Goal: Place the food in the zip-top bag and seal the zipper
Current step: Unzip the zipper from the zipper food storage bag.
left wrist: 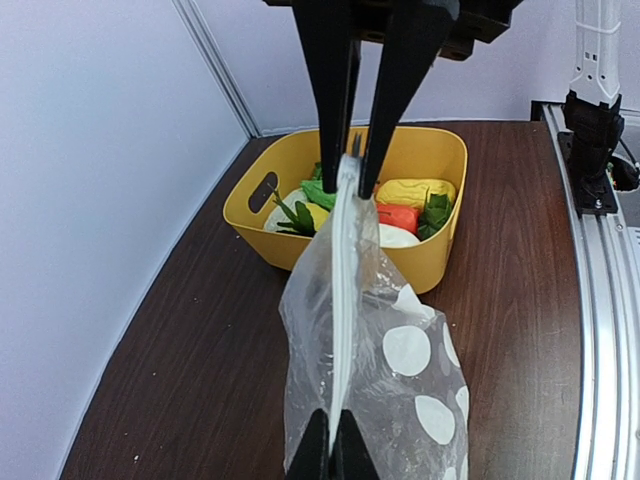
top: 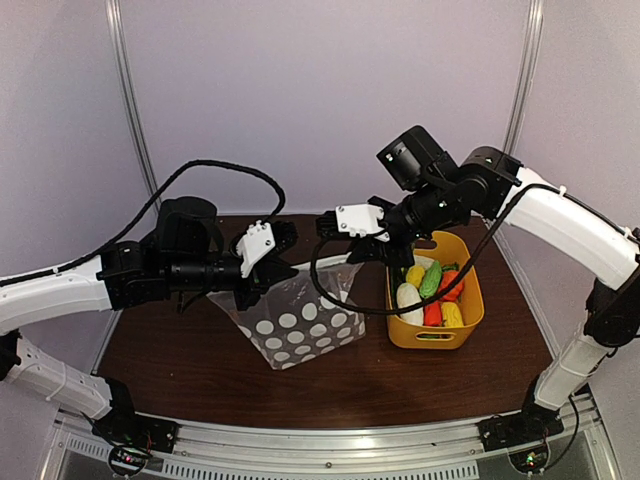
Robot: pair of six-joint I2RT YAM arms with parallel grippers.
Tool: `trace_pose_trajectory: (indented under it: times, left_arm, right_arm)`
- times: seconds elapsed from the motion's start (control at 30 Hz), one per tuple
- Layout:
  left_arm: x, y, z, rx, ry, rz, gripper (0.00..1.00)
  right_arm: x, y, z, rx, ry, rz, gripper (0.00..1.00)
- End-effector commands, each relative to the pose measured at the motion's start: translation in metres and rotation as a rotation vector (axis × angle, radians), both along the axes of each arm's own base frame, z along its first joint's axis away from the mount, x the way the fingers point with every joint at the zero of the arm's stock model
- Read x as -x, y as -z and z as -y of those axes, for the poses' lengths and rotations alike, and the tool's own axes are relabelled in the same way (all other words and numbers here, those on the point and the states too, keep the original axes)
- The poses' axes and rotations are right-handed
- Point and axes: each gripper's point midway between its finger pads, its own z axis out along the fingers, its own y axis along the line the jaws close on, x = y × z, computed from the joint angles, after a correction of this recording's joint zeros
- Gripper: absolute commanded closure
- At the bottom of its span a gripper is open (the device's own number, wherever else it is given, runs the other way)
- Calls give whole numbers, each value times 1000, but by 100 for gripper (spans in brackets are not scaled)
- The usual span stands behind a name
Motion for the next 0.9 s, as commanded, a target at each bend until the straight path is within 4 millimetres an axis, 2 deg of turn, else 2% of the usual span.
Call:
trace_pose_trajectory:
  times: [0.0, 0.03, 0.07, 0.13, 0.2, 0.27, 0.33, 0.43, 0.5, 0.57, 0.73, 0.87]
  left_arm:
    - [-2, -7, -4, 19, -19, 8, 100]
    - [-3, -9, -3, 32, -21, 7, 100]
    - [-5, -10, -1, 50, -34, -3, 100]
    - [-14, -17, 2, 103, -81, -5, 100]
    - [-28, -20, 0, 134, -165, -16, 100]
    - [-48, -24, -9, 166, -310, -33, 100]
    - [-58, -31, -18, 192, -392, -15, 100]
    - [-71, -48, -43, 289, -550, 9, 100]
    - [-74, -60, -51, 349, -588, 35, 100]
    - [-76, -64, -58, 406, -629, 42, 100]
    - [-78, -63, -55, 599, -653, -70, 100]
    - [-76, -79, -46, 705, -619, -154, 100]
  right_arm:
    - [1, 4, 17, 26, 31, -28, 80]
    - [3, 4, 13, 12, 24, -43, 68]
    - [4, 2, 9, -7, 21, -60, 61]
    - [4, -9, 1, -59, 27, -86, 55]
    - [-3, -27, -5, -131, 70, -77, 54]
    - [-17, -48, -6, -223, 157, -51, 57]
    - [-34, -65, -2, -305, 247, -29, 58]
    - [-62, -80, 6, -413, 399, -25, 61]
    - [-74, -79, 8, -478, 470, -84, 66]
    - [-78, -70, 2, -510, 487, -177, 67]
    - [-60, -48, -32, -529, 347, -398, 63]
    - [-51, -38, -44, -485, 252, -389, 59]
